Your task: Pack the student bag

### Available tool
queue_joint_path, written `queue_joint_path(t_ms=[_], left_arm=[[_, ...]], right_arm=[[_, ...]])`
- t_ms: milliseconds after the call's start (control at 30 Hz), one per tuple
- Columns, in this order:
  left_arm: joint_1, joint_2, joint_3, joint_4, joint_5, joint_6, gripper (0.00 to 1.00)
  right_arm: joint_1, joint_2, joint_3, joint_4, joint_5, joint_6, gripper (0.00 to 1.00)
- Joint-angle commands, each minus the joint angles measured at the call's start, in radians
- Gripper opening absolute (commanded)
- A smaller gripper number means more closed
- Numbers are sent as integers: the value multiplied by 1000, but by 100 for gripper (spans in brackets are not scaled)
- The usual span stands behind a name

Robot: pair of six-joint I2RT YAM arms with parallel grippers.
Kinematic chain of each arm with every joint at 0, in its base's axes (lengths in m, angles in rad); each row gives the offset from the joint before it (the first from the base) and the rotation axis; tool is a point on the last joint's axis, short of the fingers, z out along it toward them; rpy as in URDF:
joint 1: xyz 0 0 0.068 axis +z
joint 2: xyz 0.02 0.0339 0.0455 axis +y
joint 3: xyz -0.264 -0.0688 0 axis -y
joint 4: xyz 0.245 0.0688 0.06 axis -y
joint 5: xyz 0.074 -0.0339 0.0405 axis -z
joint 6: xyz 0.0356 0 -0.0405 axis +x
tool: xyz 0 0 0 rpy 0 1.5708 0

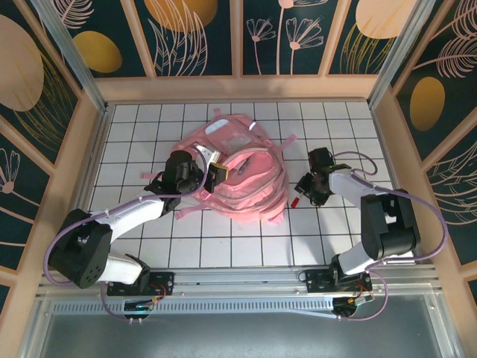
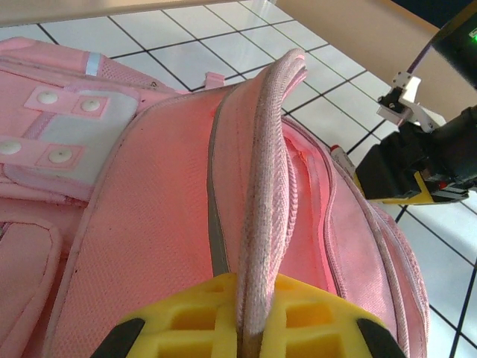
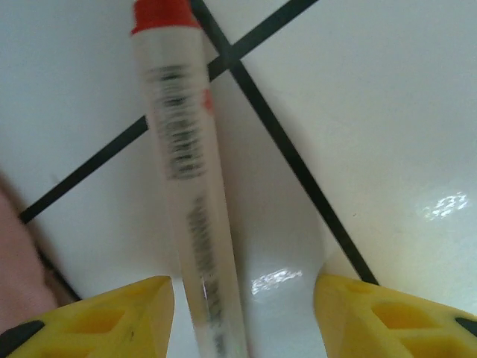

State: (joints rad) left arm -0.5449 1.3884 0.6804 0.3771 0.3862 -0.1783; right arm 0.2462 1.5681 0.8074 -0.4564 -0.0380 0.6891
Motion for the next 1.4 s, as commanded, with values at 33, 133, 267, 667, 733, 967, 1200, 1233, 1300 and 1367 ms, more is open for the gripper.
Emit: queue_joint_path(t_ms=[33, 133, 267, 667, 733, 967, 1200, 1233, 1300, 1367], left_arm=[[-4, -40, -11, 72, 64, -37, 0], [-4, -49, -11, 62, 64, -36, 0], [-4, -68, -17, 47, 57, -34, 0], [-4, -92, -29, 59, 42, -47, 0], [-4, -92, -31, 72, 46, -57, 0], [-4, -72, -29, 135, 77, -120, 0], [-4, -43, -56, 281, 121, -253, 0], [-3, -42, -57, 292, 122, -263, 0], [-4, -51, -61, 308, 116, -273, 0], [-4, -61, -62, 308, 97, -276, 0]], right_arm=[[32, 84, -15, 25, 28, -36, 46], [39, 84, -40, 29, 16, -39, 29], [50, 9, -55, 20, -19, -33, 18], [173, -365, 26, -94, -197, 221, 13], [218, -379, 71, -89, -219, 271, 14], [341, -273, 214, 63, -258, 450, 16], [429, -63, 323, 223, -155, 565, 19], [445, -37, 334, 230, -112, 579, 25], [460, 7, 338, 249, -66, 599, 37], [464, 46, 332, 272, -67, 605, 43]])
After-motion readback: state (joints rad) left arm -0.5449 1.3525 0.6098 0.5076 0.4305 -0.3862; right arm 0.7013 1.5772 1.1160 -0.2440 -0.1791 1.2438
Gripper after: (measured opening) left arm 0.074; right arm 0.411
